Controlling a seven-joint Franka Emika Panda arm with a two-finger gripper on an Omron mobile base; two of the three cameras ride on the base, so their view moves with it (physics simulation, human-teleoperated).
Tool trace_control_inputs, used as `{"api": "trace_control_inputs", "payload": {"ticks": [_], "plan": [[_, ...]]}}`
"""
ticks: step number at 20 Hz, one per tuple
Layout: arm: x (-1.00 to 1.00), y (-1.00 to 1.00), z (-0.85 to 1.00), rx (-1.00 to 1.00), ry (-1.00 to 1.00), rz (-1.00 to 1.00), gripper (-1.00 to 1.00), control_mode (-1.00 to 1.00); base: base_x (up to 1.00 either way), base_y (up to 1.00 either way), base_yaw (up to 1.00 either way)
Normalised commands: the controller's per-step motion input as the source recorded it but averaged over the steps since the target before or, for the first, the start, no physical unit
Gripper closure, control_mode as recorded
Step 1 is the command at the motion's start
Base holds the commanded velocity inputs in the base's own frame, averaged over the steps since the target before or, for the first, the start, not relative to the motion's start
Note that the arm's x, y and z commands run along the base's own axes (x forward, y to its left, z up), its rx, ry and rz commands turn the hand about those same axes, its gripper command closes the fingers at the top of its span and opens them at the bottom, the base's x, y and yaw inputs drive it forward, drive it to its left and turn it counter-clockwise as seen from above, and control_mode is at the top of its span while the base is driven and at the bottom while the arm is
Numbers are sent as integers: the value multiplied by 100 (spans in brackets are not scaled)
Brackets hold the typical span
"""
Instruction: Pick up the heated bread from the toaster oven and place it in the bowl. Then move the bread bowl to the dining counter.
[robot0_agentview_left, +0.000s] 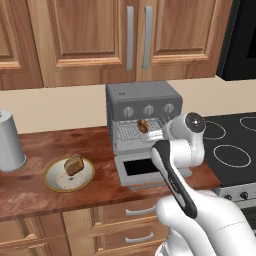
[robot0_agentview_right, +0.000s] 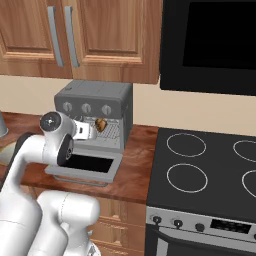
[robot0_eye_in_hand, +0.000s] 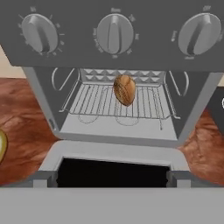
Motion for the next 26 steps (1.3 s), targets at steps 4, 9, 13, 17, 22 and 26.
{"api": "trace_control_inputs", "payload": {"ticks": [4,9,13,17,22,26], "plan": [[34,1,-17,0,0,-2,-100,-100,0,0,0],[33,0,-13,0,0,-2,-100,-100,0,0,0],[35,0,-12,0,0,-1,-100,-100,0,0,0],[42,0,-16,0,0,-1,-100,-100,0,0,0],[44,0,-19,0,0,0,-100,-100,0,0,0],[38,0,-28,0,0,-1,-100,-100,0,0,0]]}}
